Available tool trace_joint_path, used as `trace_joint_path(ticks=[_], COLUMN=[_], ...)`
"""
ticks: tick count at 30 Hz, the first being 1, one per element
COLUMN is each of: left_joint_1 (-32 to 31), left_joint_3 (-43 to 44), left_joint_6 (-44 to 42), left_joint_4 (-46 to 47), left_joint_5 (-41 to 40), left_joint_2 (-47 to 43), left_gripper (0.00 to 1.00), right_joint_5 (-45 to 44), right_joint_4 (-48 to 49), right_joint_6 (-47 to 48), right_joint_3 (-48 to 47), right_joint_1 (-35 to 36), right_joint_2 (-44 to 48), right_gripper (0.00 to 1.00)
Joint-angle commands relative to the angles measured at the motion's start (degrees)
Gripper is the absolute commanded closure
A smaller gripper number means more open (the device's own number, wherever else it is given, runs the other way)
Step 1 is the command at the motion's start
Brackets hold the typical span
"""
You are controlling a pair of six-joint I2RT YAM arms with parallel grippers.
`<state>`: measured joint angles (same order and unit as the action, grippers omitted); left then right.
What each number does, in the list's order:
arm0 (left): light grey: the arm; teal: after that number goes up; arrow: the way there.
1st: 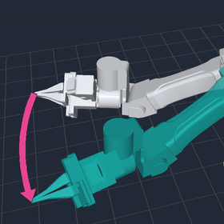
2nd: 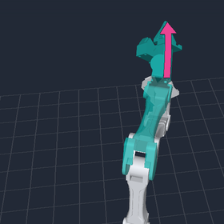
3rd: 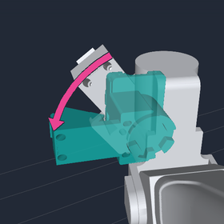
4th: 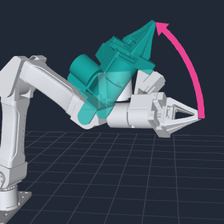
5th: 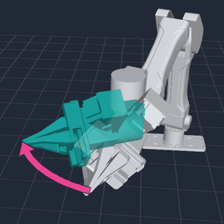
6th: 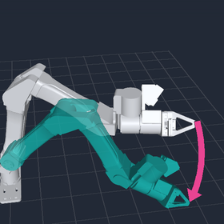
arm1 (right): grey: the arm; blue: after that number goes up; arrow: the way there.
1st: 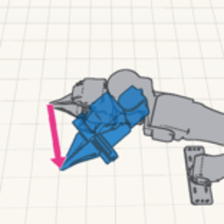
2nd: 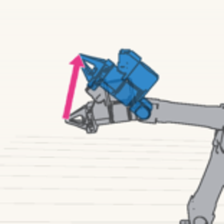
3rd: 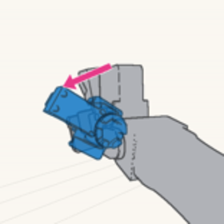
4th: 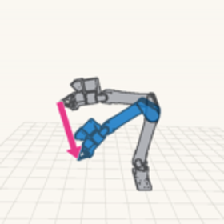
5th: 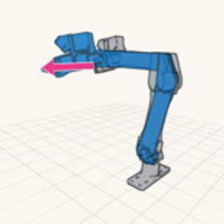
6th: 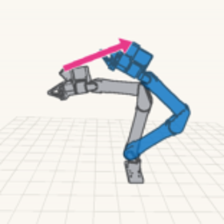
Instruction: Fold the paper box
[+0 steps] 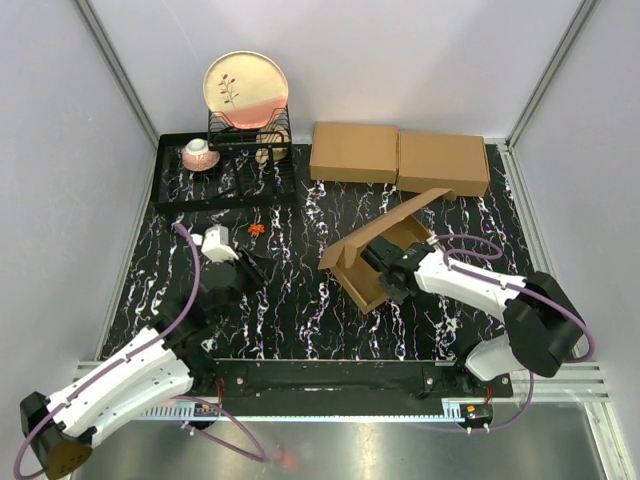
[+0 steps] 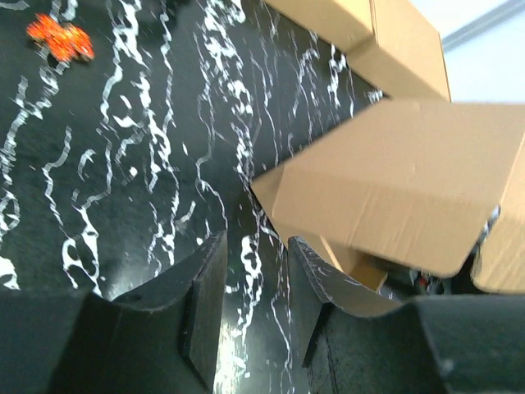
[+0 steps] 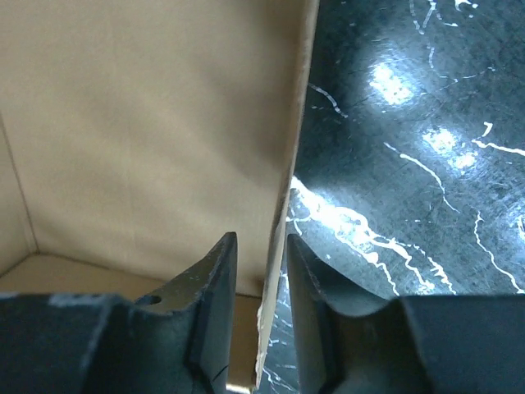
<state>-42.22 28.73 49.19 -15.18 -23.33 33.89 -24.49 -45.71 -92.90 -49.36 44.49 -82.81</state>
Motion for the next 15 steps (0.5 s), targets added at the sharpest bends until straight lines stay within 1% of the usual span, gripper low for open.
trace_joint_path(ticks=[1,2,4,6,9,13,14,15], left_joint_1=[-5.8,-6.8,-9.5,-11.9,-14.2,-16.1,-16.5,-17.3], left_joint_3=[-2.5,-3.1,-4.6,-5.3,-6.0,-7.0,-6.9,-6.5], left_joint_6=[2.3,3.2,3.8,4.2,4.6,5.0,4.9,4.6], left_joint_4=[3.8,4.1,4.8,6.0,6.8,10.9,12.4,12.7], left_joint_5=[0.9,0.3,0.1,0.5,0.0,0.3,0.5,0.4], left_joint_2=[-1.2,-1.7,-2.9,-3.2,-2.1,0.7,1.7,3.7], left_gripper=[0.61,0.61,0.61,0.61,0.61,0.61,0.61,0.61], right_joint_5=[-3.5,-4.4,-4.3,-4.3,-4.8,-9.3,-10.6,-11.3], right_joint_4=[-4.5,-6.0,-6.8,-7.8,-7.5,-4.1,-1.0,-0.2], right_joint_6=[4.7,5.4,7.8,11.1,16.2,23.3,26.0,30.0], right_joint_3=[-5.3,-5.7,-6.4,-7.3,-8.6,-11.4,-12.1,-14.4], right_joint_1=[1.7,2.4,2.6,2.9,2.9,3.0,3.0,3.0], right_joint_2=[2.7,3.5,6.3,9.0,11.2,10.7,10.2,8.7], right_gripper=[0.61,0.57,0.56,0.56,0.58,0.59,0.6,0.59])
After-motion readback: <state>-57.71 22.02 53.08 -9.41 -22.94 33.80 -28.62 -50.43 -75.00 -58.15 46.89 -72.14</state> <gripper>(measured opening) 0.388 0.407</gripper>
